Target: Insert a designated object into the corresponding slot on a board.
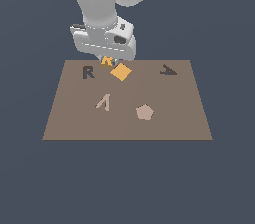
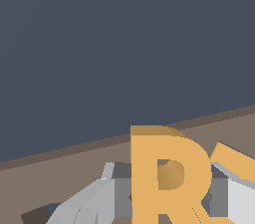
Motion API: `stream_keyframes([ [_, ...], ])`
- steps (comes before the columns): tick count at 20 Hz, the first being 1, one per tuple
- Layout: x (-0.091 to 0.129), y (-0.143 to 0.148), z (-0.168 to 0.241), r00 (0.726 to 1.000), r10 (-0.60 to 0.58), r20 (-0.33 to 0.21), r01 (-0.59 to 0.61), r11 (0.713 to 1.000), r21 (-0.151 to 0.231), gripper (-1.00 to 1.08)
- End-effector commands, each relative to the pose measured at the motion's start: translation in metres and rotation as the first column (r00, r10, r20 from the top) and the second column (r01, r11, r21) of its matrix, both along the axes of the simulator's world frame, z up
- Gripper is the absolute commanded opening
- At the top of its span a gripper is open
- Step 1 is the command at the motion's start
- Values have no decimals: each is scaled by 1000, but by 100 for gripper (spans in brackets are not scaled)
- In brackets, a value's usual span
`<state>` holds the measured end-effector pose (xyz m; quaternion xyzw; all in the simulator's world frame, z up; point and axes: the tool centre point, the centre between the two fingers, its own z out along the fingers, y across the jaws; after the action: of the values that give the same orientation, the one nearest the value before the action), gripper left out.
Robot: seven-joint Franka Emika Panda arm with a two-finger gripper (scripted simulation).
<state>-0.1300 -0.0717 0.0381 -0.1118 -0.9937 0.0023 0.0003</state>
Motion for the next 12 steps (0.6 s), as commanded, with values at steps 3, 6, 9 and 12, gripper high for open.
stream_keyframes([
  [3, 7, -23, 1, 994, 111, 0, -111, 994, 0, -100],
  [6, 12, -36, 1, 985, 173, 0, -173, 985, 0, -100],
  [9, 18, -47, 1, 974, 226, 0, -226, 974, 0, -100],
  [12, 23, -56, 2, 962, 272, 0, -272, 962, 0, -100],
])
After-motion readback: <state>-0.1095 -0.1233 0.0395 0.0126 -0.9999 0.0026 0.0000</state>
